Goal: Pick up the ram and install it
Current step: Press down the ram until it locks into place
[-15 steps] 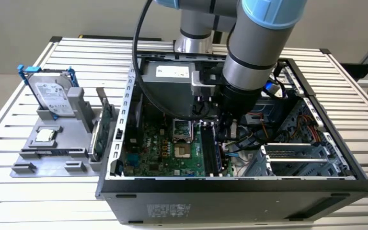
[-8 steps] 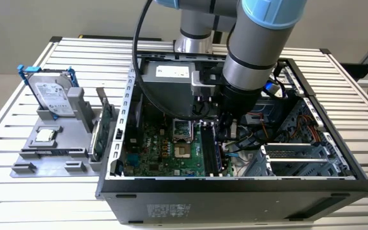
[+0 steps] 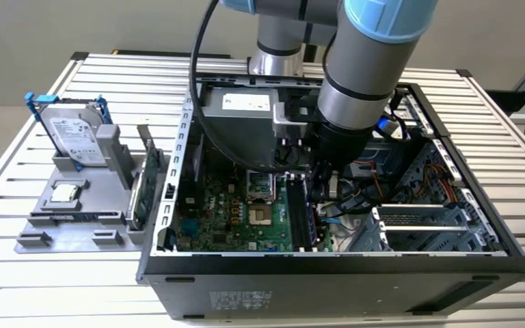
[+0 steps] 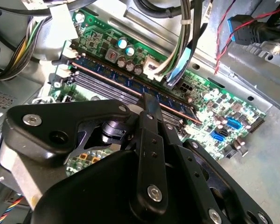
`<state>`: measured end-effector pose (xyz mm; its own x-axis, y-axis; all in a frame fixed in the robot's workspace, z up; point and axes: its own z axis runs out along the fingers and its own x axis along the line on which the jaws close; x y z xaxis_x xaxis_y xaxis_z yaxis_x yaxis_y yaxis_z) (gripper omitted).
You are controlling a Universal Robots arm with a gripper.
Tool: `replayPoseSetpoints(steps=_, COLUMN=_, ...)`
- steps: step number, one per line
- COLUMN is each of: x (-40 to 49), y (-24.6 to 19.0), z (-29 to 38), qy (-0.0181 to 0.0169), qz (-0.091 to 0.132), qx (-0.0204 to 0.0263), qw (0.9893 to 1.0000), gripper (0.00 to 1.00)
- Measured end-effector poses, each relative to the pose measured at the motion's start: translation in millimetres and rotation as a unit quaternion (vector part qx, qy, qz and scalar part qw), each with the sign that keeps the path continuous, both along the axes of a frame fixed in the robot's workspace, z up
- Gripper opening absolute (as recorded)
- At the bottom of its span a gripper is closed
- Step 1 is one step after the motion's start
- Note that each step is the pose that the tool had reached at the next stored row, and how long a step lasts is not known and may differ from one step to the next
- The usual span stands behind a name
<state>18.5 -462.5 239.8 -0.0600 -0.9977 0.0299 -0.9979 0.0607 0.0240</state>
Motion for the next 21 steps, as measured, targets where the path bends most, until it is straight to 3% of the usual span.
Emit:
replayPoseSetpoints(steps=5, x=0.1, y=0.0, z=-2.0, qy=0.0, qz=0.01, qx=-0.0001, qw=1.0, gripper=0.0)
replayPoseSetpoints(steps=21, x=0.0, y=0.0, z=-15.0, qy=0.0, qz=0.011, qx=-0.0001, qw=0.9999, gripper=0.0)
